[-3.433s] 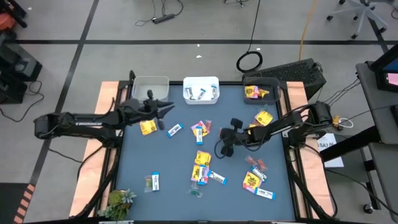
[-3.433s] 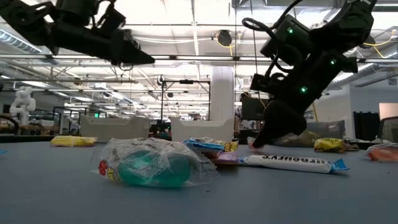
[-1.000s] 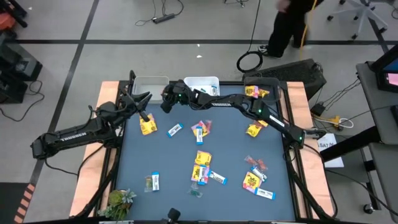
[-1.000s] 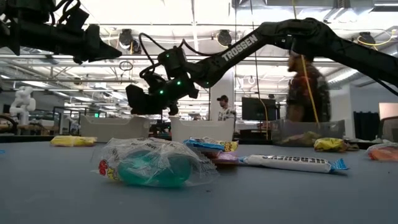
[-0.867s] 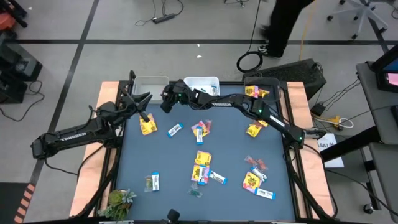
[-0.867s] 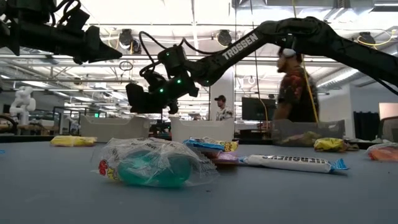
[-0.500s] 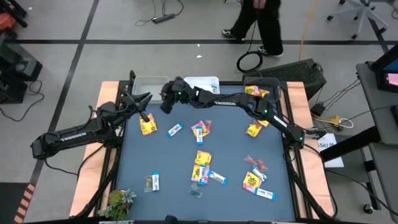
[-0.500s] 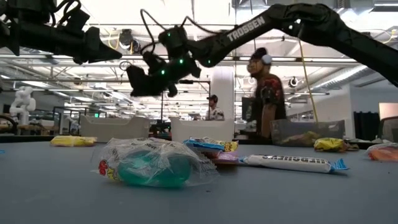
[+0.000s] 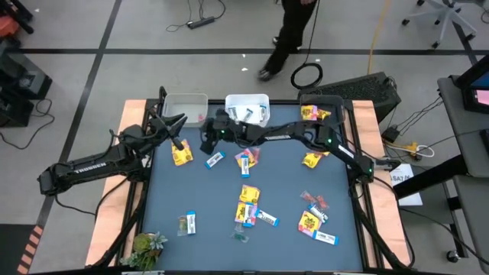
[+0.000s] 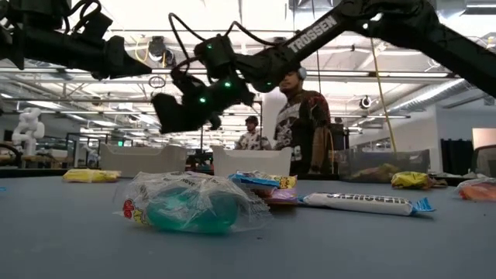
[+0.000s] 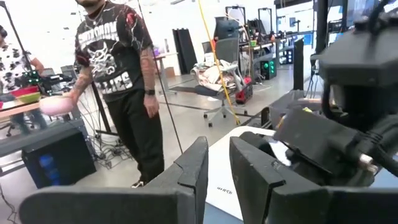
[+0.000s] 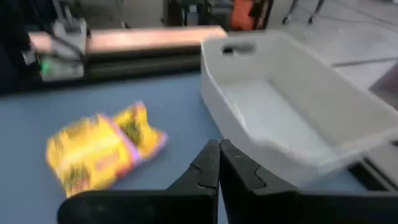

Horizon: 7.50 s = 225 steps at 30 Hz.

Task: Sort candy
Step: Put the white chocolate into the white bin, then put the yellow candy into the black bin

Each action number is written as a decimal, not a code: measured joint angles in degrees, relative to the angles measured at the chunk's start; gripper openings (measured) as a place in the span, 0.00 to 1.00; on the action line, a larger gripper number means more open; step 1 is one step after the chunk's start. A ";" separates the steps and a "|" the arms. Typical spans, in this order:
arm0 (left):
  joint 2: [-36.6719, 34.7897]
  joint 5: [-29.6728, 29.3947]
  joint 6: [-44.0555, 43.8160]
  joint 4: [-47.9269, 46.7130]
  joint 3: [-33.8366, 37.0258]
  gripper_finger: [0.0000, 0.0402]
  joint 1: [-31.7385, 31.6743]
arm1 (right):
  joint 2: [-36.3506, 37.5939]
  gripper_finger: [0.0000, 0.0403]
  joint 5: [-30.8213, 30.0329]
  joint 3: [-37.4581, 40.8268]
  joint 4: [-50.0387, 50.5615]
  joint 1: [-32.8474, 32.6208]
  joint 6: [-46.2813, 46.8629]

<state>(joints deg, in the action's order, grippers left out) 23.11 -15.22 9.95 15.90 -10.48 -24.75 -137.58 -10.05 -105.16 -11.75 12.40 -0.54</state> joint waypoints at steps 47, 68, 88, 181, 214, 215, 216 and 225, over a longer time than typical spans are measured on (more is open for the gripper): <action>49.26 18.12 -7.30 4.78 -14.98 0.19 9.93 | 59.43 0.00 -6.64 75.57 -15.79 -5.01 3.79; 73.72 18.01 -14.06 12.11 -26.84 0.57 15.05 | 59.38 0.00 -6.63 75.57 -15.69 -5.01 3.73; 84.06 17.77 -15.22 12.06 -31.56 0.57 15.10 | 59.37 0.00 -6.62 75.57 -15.73 -5.02 3.72; 54.64 14.31 0.94 16.26 -20.50 0.21 6.16 | 70.87 0.53 -13.94 75.55 45.75 -16.19 44.24; 54.29 14.75 0.86 16.44 -17.29 0.21 7.67 | 68.06 0.01 -15.06 67.00 51.86 -16.19 42.24; 54.30 14.75 0.86 16.46 -17.29 0.21 7.67 | 68.17 0.00 -16.74 65.93 52.30 -15.67 41.37; 54.31 14.78 0.83 16.45 -17.29 0.21 7.67 | 68.24 0.00 -18.33 64.88 52.95 -14.87 40.77; 54.31 15.02 -0.28 16.41 -17.29 0.21 7.67 | 68.26 0.00 -26.10 59.30 54.05 2.02 33.06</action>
<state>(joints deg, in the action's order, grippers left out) 77.43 -0.21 9.67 32.32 -27.77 -17.08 -69.32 -36.14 -45.86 42.30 14.42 32.53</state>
